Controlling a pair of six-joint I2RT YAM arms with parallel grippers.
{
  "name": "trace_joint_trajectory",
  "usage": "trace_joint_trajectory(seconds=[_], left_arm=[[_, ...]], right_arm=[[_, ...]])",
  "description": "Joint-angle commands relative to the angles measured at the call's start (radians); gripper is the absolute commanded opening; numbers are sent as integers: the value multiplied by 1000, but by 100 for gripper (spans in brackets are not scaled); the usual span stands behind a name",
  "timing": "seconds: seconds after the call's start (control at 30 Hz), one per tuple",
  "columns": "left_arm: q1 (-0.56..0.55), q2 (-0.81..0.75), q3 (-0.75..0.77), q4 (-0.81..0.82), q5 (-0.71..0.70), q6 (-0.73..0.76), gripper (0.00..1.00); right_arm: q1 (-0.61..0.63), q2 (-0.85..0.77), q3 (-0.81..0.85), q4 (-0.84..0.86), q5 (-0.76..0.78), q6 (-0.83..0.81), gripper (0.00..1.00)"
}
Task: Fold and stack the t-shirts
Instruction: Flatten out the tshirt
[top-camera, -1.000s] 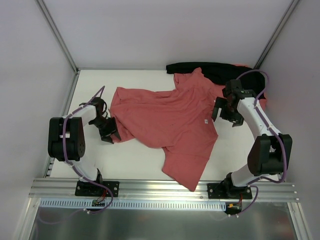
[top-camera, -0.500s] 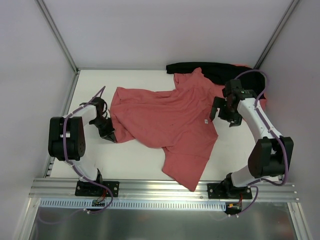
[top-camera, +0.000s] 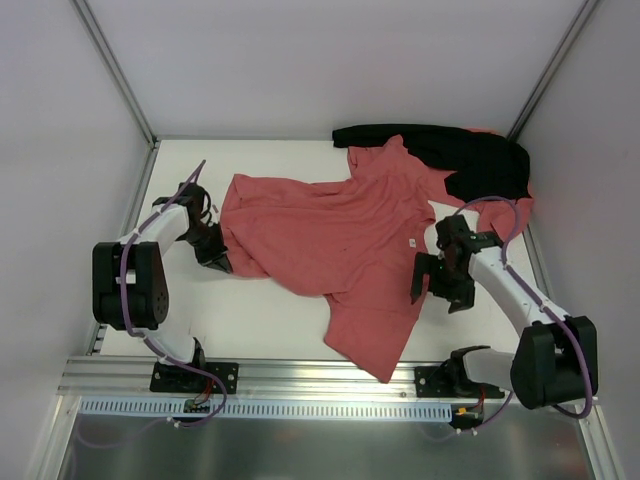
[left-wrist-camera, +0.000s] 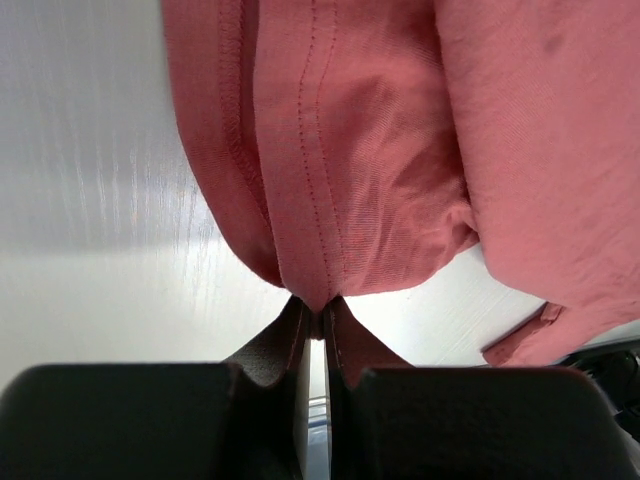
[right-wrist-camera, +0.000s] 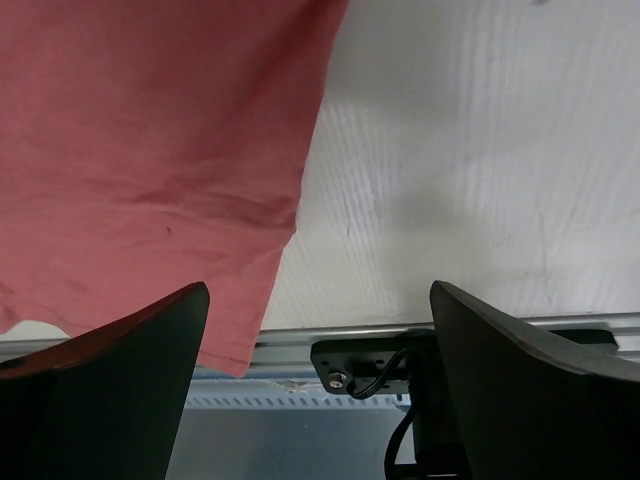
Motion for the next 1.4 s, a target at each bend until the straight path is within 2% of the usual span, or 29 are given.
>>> trace_joint_trajectory(seconds=[0.0, 0.17, 0.4, 0.5, 0.63, 0.67, 0.73, 0.8, 0.83, 0.9, 0.93, 0.97, 1.37], left_arm=[[5, -50, 22, -25, 30, 15, 0], [5, -53, 6, -27, 46, 30, 0], [5, -70, -3, -30, 52, 47, 0], [5, -73, -9, -25, 61, 42, 0], [3, -78, -4, -25, 64, 41, 0], [6, -79, 0, -28, 61, 44, 0], [5, -82, 3, -34, 57, 47, 0], [5, -87, 6, -39, 52, 50, 0], [5, -89, 6, -41, 50, 50, 0], [5, -93, 6, -44, 49, 52, 0], [5, -95, 6, -44, 44, 53, 0], [5, -98, 6, -47, 44, 55, 0], [5, -104, 13, -56, 43, 64, 0]], right_arm=[[48, -33, -73, 45, -74, 66, 100], [162, -15, -171, 110, -120, 131, 100], [217, 1, -249, 220, -126, 207, 99], [225, 25, -256, 263, -125, 209, 93], [228, 99, -228, 309, -136, 194, 73], [228, 111, -220, 329, -139, 191, 61], [228, 137, -199, 348, -143, 186, 57], [229, 180, -179, 364, -145, 171, 48], [229, 194, -158, 368, -145, 165, 33], [231, 229, -135, 374, -130, 148, 17], [231, 238, -125, 375, -125, 145, 5], [229, 257, -104, 374, -120, 139, 1], [208, 399, 117, 345, -8, 31, 0]])
